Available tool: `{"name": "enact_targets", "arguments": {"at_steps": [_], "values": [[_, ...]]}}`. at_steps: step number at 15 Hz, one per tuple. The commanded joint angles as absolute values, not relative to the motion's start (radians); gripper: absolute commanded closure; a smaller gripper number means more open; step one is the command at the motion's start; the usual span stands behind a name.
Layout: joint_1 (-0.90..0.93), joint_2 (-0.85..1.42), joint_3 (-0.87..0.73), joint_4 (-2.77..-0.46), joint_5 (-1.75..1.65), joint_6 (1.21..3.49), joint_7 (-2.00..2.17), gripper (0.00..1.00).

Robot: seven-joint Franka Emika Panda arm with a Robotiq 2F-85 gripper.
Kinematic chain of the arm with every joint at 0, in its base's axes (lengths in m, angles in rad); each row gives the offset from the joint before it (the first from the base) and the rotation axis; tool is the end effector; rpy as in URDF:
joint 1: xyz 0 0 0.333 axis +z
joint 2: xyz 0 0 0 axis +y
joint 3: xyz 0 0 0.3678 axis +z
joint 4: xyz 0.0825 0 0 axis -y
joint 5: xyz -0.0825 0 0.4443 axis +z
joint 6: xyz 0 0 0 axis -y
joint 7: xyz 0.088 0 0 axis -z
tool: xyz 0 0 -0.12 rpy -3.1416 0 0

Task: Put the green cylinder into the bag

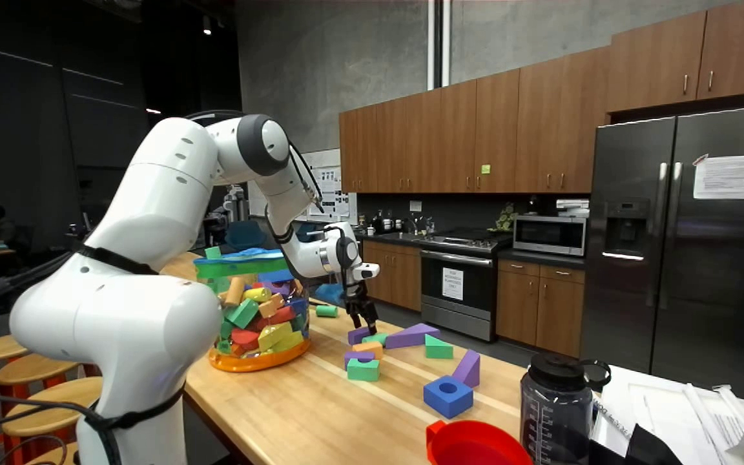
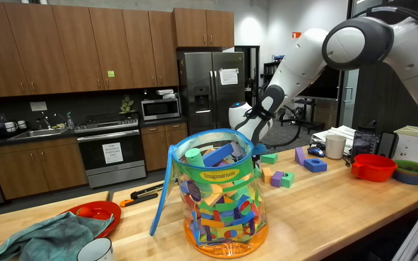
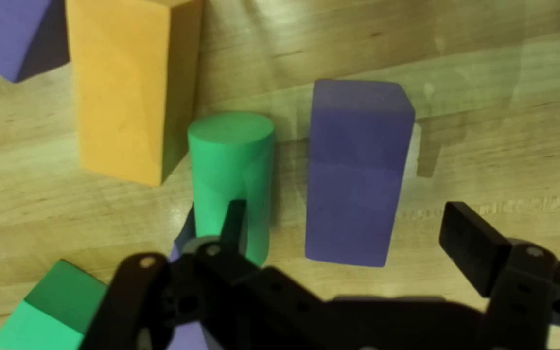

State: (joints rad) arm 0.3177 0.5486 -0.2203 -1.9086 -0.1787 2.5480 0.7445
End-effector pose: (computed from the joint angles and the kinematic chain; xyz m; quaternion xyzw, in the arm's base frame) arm 0.7027 0.0777 0.2085 0.9660 -0.2293 0.0887 0.0803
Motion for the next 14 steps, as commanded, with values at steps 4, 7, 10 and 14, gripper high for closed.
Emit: {"name": "enact_targets", "arguments": {"at_steps": [4,7,10,14], "values": [[0.269,0.551,-0.172,-1.89,-0.181,2.525,0.722,0.0],[0.265,0.551,-0.168,-1.884,-0.184,2.505,0.72,0.0],[0.25,0.553,-0.15,-1.873,-0.17,2.474,0.695,0.0],[0.219,0.558,-0.114,-1.854,-0.144,2.419,0.638,0.0]]}}
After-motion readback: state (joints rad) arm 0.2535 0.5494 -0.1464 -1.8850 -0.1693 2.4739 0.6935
